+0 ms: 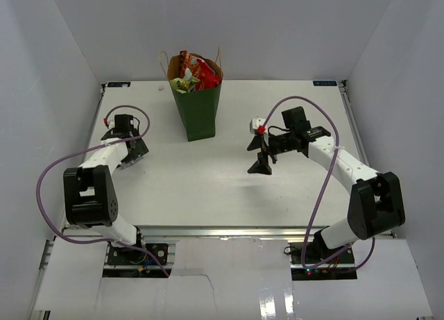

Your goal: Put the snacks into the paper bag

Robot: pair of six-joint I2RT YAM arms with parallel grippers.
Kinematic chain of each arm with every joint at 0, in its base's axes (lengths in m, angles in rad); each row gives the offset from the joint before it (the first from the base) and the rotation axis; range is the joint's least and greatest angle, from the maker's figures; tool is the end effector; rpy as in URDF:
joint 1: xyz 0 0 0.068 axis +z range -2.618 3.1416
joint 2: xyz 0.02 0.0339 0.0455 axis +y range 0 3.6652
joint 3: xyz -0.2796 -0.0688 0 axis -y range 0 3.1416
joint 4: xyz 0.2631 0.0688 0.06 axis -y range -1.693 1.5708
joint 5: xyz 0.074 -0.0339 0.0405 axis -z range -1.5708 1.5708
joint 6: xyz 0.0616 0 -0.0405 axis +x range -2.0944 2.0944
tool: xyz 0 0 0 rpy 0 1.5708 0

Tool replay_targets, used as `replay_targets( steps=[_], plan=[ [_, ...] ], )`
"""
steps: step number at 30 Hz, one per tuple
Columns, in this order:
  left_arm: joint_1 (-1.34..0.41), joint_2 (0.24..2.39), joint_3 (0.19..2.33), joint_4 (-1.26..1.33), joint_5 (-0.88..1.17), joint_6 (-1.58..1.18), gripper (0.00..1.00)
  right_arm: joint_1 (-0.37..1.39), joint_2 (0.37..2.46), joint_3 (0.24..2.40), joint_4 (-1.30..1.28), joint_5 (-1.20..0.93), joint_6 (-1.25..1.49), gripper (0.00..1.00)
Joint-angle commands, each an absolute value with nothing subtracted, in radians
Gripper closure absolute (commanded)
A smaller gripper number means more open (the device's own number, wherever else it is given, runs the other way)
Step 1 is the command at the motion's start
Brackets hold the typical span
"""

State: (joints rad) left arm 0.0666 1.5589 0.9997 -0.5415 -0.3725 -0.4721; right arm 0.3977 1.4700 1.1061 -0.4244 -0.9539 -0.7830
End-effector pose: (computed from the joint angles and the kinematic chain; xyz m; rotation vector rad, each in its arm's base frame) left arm 0.3288 0.0444 0.1872 -0.8013 2.4637 0.3529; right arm 0.2907 0.1766 0.2764 -1.5147 1.4700 0.8840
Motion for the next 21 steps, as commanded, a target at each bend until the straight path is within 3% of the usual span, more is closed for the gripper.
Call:
replay_targets(
  steps=[1, 8, 16, 21],
  plan=[
    [0.09, 1.568, 0.979, -0.362, -0.237, -0.166, 0.02, 0.379, 1.434, 1.068, -0.505, -0.97, -0.861, 0.03],
    [0.141, 1.666, 0.986, -0.264, -0.143, -0.012, 0.02, 0.377, 1.45, 1.069, -0.512, -0.973, -0.864, 0.03],
    [0.19, 1.732, 1.008, -0.232, -0.037, -0.025, 0.04, 0.373, 1.468, 1.08, -0.515, -0.974, -0.851, 0.03],
    [0.195, 1.767, 1.003, -0.247, 0.044, -0.035, 0.15, 0.367, 1.473, 1.078, -0.514, -0.983, -0.848, 0.03]
  ],
)
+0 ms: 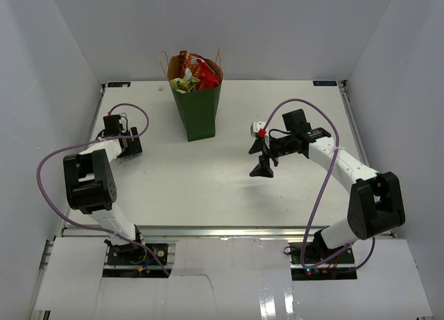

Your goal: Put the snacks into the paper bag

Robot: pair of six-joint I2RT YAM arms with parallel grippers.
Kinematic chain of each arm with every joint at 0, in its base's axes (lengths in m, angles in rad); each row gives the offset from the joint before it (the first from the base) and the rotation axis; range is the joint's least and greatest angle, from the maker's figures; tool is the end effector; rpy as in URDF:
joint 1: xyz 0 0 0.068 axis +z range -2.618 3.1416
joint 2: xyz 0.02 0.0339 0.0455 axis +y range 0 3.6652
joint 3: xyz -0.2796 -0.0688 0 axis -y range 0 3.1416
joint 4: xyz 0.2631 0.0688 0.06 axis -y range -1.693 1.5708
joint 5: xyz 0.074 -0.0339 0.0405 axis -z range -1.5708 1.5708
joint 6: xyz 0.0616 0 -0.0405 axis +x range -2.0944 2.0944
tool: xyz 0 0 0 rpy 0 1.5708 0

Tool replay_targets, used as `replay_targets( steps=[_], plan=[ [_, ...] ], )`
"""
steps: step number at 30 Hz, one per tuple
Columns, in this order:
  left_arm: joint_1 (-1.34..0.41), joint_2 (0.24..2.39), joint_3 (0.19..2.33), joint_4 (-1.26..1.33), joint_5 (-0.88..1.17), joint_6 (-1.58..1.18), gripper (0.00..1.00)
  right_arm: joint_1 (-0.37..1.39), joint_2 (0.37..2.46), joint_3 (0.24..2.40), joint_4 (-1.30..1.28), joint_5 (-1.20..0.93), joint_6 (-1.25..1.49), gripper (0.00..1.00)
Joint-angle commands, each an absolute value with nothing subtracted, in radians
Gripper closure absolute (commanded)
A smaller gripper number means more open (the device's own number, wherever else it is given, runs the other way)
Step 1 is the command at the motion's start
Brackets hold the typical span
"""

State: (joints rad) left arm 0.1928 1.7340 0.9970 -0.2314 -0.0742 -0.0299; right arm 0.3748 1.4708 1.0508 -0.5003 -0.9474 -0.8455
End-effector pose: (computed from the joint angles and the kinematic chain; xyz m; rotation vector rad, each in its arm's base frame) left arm 0.3694 0.0768 0.1454 -0.3117 2.5236 0.1583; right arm 0.2826 0.1649 0.2517 -1.5408 1.5534 0.9052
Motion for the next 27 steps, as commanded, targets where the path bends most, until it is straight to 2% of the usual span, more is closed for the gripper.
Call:
replay_targets(
  steps=[1, 2, 6, 11, 17, 23, 27],
  plan=[
    [0.196, 1.77, 0.996, -0.255, 0.052, -0.038, 0.18, 0.367, 1.474, 1.08, -0.514, -0.983, -0.85, 0.03],
    [0.201, 1.772, 0.993, -0.256, 0.06, -0.041, 0.23, 0.367, 1.474, 1.08, -0.514, -0.983, -0.848, 0.02],
    [0.216, 1.761, 0.965, -0.258, 0.093, -0.052, 0.34, 0.364, 1.479, 1.086, -0.515, -0.994, -0.845, 0.03],
    [0.216, 1.752, 0.95, -0.27, 0.094, -0.06, 0.39, 0.364, 1.48, 1.091, -0.514, -1.012, -0.842, 0.03],
    [0.216, 1.769, 0.945, -0.325, -0.035, -0.092, 0.27, 0.364, 1.477, 1.089, -0.514, -1.028, -0.835, 0.02],
    [0.216, 1.658, 0.96, -0.304, -0.06, -0.109, 0.19, 0.364, 1.479, 1.089, -0.512, -1.038, -0.831, 0.03],
    [0.216, 1.632, 1.043, -0.333, -0.072, -0.107, 0.15, 0.364, 1.48, 1.091, -0.512, -1.043, -0.83, 0.02]
  ],
)
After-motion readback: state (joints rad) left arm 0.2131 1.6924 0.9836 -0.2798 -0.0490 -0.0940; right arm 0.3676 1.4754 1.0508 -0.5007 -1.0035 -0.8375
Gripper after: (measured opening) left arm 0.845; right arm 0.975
